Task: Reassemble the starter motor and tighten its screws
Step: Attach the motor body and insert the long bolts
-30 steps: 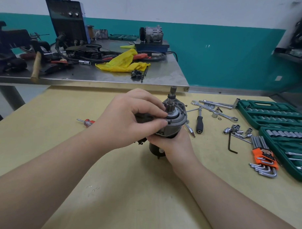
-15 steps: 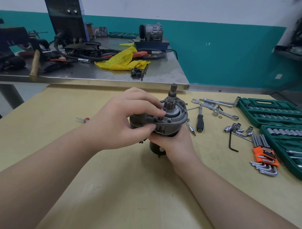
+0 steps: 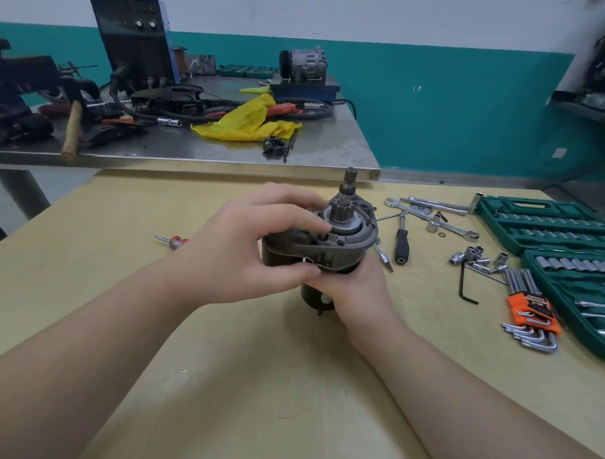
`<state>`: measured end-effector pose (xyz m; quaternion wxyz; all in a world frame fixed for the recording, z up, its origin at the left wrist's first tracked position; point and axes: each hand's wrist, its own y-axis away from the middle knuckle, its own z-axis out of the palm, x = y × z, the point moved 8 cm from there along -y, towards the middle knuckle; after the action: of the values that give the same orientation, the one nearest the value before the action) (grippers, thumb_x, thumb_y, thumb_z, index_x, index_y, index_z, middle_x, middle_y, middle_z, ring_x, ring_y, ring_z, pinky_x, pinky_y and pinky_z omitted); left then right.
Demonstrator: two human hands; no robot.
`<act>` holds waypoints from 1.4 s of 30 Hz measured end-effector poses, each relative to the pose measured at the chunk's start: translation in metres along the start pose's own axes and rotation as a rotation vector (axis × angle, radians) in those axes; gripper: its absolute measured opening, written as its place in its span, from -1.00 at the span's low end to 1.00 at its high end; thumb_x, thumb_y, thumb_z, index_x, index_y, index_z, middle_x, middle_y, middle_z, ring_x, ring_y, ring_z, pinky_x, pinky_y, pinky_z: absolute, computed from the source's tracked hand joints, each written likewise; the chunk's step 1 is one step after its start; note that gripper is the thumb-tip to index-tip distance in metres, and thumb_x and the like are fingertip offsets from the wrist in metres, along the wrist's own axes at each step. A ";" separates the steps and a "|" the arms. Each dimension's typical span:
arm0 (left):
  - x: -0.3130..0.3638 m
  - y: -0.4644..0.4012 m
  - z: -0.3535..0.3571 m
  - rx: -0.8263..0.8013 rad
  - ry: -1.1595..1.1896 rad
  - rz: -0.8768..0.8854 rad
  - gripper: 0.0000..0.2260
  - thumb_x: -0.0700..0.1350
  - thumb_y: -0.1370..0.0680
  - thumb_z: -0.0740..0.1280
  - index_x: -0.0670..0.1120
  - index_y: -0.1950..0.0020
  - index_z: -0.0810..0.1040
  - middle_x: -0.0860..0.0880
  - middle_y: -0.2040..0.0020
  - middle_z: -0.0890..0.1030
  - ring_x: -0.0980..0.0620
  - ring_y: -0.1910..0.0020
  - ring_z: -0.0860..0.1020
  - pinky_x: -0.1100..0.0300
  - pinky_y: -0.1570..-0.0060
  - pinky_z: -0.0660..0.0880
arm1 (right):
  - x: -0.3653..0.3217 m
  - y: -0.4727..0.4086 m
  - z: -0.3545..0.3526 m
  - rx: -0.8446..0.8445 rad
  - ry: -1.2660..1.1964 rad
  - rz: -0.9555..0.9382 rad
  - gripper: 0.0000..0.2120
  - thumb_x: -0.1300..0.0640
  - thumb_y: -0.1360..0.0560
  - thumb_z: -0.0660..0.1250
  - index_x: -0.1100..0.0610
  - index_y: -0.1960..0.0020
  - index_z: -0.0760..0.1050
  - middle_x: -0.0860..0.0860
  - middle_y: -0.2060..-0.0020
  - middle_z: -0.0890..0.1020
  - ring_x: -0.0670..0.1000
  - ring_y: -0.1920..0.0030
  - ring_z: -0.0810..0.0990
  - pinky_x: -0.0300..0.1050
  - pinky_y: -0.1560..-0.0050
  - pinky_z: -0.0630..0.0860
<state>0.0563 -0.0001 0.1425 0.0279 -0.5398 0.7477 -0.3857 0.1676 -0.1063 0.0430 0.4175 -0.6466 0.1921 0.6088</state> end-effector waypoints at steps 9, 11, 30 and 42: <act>-0.143 0.039 0.007 0.085 -0.132 -0.681 -0.72 -0.12 -0.64 0.42 0.20 -0.28 0.64 0.30 -0.28 0.57 0.22 -0.14 0.54 0.21 -0.20 0.40 | 0.004 0.000 -0.044 0.221 -0.090 0.013 -0.66 0.32 -0.24 0.56 0.00 0.06 0.74 -0.07 0.19 0.76 -0.17 0.24 0.67 -0.31 0.31 0.56; -0.166 0.036 0.028 -0.115 -0.248 -0.670 -0.60 -0.18 -0.63 0.38 0.07 -0.46 0.59 0.12 -0.46 0.52 0.14 -0.31 0.48 0.29 -0.31 0.30 | 0.006 -0.006 -0.052 0.260 -0.089 0.023 -0.67 0.33 -0.24 0.58 0.05 0.04 0.74 -0.03 0.18 0.76 -0.15 0.24 0.66 -0.28 0.32 0.56; -0.176 0.007 0.078 -0.541 -0.589 -0.265 -0.79 -0.24 -0.68 0.28 -0.02 -0.14 0.67 0.15 -0.14 0.68 0.01 -0.13 0.64 0.10 -0.09 0.56 | 0.005 -0.020 -0.056 0.242 -0.109 0.057 -0.67 0.32 -0.26 0.52 -0.08 0.14 0.72 -0.04 0.32 0.65 -0.18 0.39 0.55 -0.26 0.47 0.41; -0.136 0.046 0.067 -0.627 -0.659 -0.387 -0.61 -0.33 -0.55 0.20 0.07 -0.17 0.62 0.13 -0.20 0.64 0.01 -0.19 0.62 0.15 0.03 0.46 | 0.009 -0.012 -0.048 0.197 -0.073 0.072 -0.68 0.26 -0.24 0.56 -0.01 0.05 0.73 -0.04 0.20 0.73 -0.13 0.24 0.65 -0.25 0.34 0.57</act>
<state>0.1073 0.0809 0.0164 0.0268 -0.7444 0.6652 0.0508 0.2078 -0.1340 0.0340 0.4636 -0.5726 0.2591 0.6246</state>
